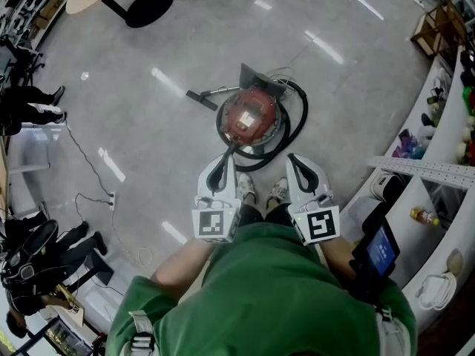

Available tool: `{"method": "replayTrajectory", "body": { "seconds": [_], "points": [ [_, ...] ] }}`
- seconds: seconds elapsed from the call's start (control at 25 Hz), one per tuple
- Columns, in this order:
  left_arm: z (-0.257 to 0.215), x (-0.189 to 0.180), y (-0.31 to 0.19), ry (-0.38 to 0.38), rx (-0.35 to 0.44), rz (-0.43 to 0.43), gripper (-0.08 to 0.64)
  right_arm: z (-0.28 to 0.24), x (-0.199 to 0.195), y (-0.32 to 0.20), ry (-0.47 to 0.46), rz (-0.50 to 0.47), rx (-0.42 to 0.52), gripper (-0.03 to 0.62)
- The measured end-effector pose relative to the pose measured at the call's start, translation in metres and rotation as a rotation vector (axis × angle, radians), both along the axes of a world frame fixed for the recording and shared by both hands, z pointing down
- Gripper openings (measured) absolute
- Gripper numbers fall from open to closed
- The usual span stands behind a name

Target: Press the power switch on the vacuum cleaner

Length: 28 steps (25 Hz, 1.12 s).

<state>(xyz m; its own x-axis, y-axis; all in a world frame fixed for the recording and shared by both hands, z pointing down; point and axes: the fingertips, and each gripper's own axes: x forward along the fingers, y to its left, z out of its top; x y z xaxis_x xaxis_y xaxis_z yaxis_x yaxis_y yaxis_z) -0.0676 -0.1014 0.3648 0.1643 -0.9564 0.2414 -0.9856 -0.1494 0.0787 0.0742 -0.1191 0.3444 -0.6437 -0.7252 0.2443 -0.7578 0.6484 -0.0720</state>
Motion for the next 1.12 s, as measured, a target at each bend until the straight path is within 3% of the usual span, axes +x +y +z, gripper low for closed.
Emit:
{"method": "replayTrajectory", "body": {
  "seconds": [0.52, 1.12],
  "points": [
    [0.051, -0.031, -0.036, 0.04, -0.062, 0.086, 0.006, 0.043, -0.049, -0.029, 0.065, 0.039, -0.07, 0.003],
    [0.16, -0.035, -0.081, 0.017, -0.227, 0.038, 0.006, 0.149, -0.06, -0.081, 0.088, -0.046, -0.202, 0.003]
  ]
}}
